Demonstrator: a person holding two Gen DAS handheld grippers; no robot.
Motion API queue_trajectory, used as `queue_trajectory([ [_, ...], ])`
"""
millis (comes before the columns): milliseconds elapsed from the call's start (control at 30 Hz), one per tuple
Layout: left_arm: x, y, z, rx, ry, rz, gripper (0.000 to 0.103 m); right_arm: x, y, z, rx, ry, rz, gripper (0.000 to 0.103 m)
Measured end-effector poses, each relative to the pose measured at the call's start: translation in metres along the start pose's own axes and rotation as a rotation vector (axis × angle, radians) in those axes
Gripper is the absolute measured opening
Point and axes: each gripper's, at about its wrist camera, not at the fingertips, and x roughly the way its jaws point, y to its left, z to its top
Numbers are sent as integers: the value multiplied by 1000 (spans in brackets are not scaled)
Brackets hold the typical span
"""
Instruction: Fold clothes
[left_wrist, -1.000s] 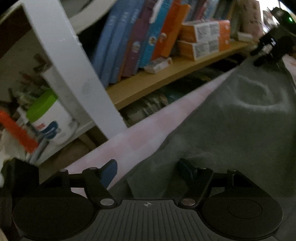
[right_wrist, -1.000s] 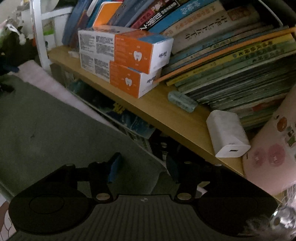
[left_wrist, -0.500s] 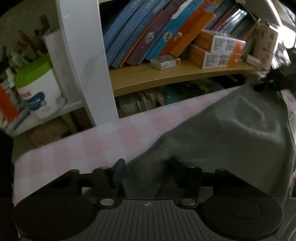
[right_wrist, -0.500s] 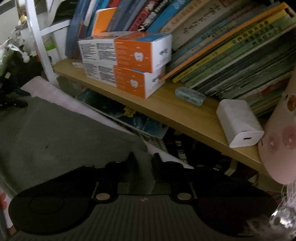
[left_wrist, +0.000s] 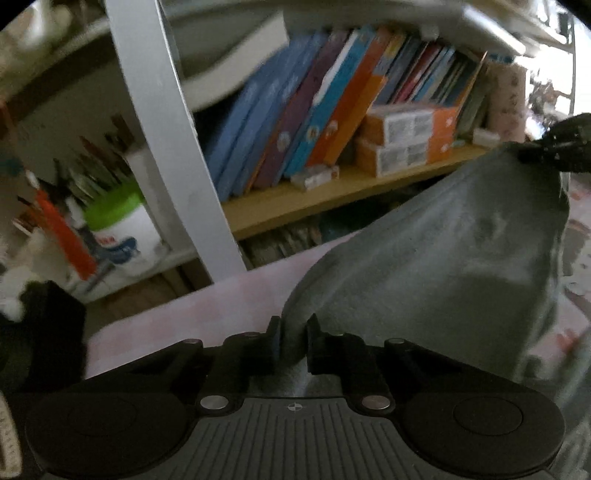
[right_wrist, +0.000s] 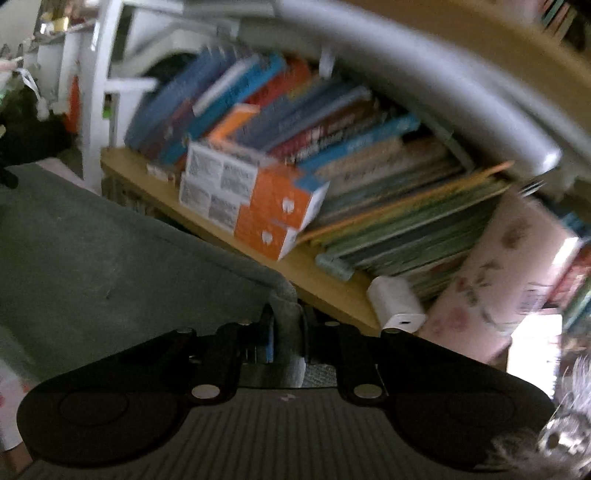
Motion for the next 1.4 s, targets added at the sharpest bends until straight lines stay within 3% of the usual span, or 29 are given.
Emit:
queue_trajectory([
  [300,-102,-41,-34,52,-139,29,11,-120,49,-40,-105,-180,-96,13],
  [633,-165,-85,-98,24,-114,4,15,-230,96,-110,-99,-87,42,15],
  [933,-176,-108,-146,-23,-56,48,21,-252,122,-147,-109,-33,53,21],
  [1300,-206,-100,-179,-219,-87,64,22,-269,137,-174,-96,4,85,31],
  [1400,-213,-97,-181,-286,-104,63,31,-274,138,-178,-86,25,93,37],
])
